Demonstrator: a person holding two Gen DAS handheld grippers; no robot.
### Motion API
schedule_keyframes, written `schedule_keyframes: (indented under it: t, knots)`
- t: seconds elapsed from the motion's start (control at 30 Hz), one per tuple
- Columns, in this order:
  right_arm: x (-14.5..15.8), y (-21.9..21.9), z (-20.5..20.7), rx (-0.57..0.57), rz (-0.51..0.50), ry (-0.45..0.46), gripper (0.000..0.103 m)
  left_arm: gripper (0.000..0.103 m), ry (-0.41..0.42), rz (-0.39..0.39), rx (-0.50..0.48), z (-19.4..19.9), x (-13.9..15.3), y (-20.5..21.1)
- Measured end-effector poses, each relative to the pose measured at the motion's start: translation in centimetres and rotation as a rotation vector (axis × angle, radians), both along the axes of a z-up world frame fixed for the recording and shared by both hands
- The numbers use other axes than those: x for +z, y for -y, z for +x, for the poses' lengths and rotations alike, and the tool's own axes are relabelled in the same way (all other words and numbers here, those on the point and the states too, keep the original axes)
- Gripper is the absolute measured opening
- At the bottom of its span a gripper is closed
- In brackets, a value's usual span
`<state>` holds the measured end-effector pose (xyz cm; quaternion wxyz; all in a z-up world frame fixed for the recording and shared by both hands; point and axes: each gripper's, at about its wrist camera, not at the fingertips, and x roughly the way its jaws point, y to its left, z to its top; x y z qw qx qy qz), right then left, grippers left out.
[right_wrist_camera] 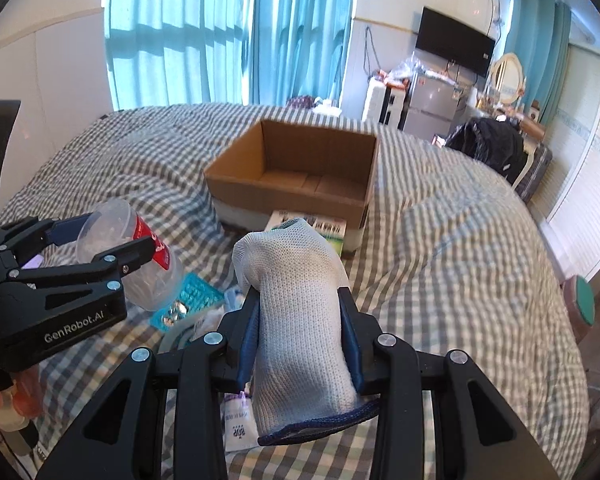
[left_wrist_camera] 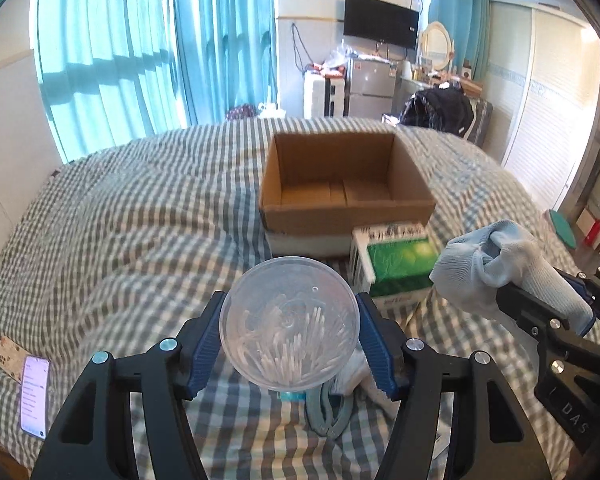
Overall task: Organize objects
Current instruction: 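Carry the glove and jar into the cardboard box and open both tools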
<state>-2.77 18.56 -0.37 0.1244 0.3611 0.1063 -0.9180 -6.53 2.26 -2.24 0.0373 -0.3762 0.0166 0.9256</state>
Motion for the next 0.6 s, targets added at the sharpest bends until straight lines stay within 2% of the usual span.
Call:
schedule_keyframes:
  t: [0.33, 0.6]
  knots:
    - [6.4, 0.6, -2.0, 0.025, -0.003, -0.128, 0.036, 0.065, -0.133, 0.010, -0.001, -3.2, 7.7, -0.2]
    - [11.0, 0.3, -6.6, 0.021, -0.035, -0.197, 0.036, 0.065, -0.184, 0.038, -0.010, -7.8, 11.1, -0.5]
